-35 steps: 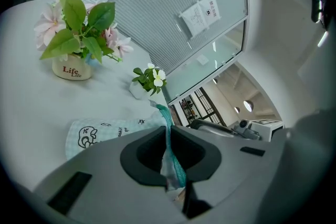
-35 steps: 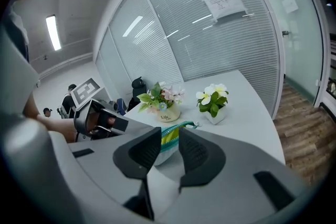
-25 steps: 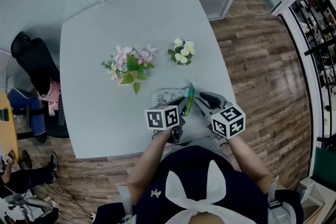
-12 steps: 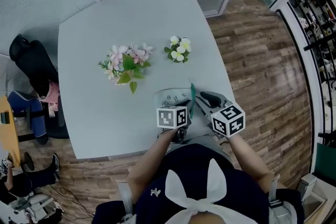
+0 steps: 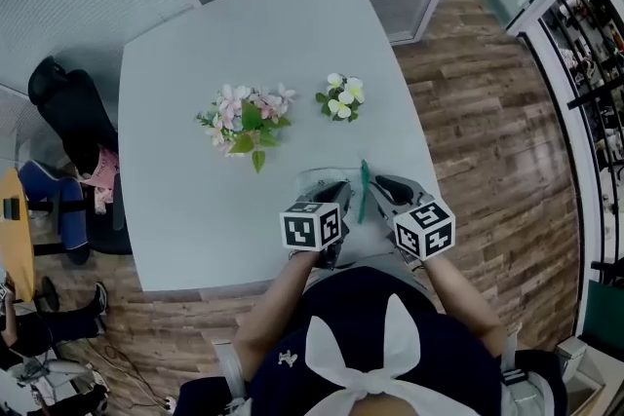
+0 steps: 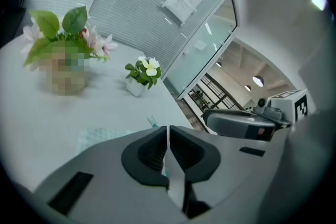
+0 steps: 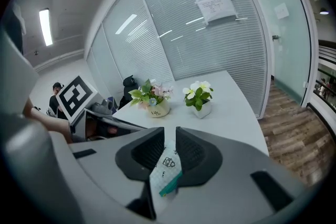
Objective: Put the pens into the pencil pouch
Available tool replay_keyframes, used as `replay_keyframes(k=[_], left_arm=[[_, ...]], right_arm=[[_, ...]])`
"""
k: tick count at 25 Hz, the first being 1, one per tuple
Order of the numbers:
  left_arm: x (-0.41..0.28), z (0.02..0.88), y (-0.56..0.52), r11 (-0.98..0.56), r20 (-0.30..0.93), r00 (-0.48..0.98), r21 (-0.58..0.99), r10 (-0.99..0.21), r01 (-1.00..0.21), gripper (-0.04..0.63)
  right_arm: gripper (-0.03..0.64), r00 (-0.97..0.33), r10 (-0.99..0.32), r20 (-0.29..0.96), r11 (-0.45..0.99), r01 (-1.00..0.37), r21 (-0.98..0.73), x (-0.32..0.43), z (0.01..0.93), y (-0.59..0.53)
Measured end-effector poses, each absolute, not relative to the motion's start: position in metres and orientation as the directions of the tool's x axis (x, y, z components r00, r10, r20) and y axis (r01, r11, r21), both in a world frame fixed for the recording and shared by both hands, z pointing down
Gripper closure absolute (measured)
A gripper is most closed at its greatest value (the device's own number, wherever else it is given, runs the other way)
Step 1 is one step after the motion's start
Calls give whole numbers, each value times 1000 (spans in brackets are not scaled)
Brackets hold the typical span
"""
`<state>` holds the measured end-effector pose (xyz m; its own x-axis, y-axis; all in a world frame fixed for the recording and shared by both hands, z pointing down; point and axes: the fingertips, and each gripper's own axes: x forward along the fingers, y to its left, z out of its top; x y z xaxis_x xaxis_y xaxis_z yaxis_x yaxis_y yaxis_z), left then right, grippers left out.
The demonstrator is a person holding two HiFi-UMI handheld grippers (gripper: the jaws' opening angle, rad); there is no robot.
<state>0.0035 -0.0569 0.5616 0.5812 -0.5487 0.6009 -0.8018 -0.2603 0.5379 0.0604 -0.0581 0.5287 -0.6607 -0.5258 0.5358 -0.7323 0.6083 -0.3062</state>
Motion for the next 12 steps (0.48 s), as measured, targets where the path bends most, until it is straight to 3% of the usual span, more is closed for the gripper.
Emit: replay_keyframes(k=[7,12], left_arm=[[-23,517,-52,-300,538,477,387,-695,-872,572],[-19,496,-40,-349,515,462,305,-722,-886,574]], right_arm=[[589,-660,-542,520,634,-727,-264,55,519,-49],[611,-659,-552,511,648,-725,-234,54,513,-39]])
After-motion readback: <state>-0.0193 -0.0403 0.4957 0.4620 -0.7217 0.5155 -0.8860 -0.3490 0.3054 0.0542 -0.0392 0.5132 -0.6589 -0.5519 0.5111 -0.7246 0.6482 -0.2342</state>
